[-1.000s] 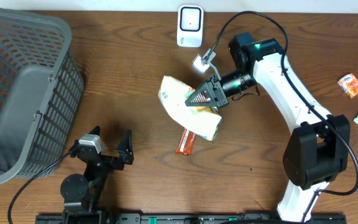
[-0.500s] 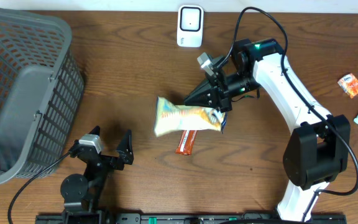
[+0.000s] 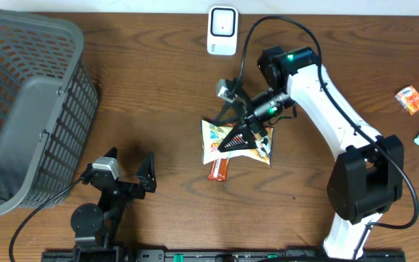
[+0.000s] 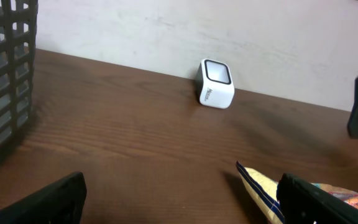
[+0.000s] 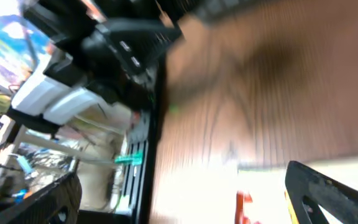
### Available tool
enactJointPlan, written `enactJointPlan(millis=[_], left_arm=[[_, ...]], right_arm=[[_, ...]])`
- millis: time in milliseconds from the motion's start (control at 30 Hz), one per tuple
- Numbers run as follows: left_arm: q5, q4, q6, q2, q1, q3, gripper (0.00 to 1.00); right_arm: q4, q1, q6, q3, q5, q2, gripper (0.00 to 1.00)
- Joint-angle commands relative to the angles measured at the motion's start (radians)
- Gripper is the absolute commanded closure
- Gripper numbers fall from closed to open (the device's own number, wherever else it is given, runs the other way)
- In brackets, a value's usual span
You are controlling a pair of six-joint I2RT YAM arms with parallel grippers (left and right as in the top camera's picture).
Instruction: Scan the item barcode
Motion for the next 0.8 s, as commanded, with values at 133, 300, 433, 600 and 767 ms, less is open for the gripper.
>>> enactJointPlan(millis=[133,300,433,600,767], left_arm=[[0.016,-0.012,0.002,-0.003,0.005,-0.028,0.02],[0.016,-0.012,0.002,-0.003,0.005,-0.028,0.02],[0.016,-0.012,0.002,-0.003,0.005,-0.028,0.02],[0.016,-0.012,0.002,-0.003,0.005,-0.028,0.02],[0.016,-0.012,0.002,-0.003,0.005,-0.028,0.02]], right_arm=[[-0.068,-0.024,0.225,0.091,0.164,-0.124,0.01],[-0.136,-0.036,0.242,0.091,0.303,-0.336,0.01],[-0.076,-0.019,0.373,0.053,0.480,-0.506,0.01],[0.249,0.026,0.604,-0.155,0.748,-0.632,0.01],[0.619,0.060,0.571,-0.499,0.845,-0.617,0.01]])
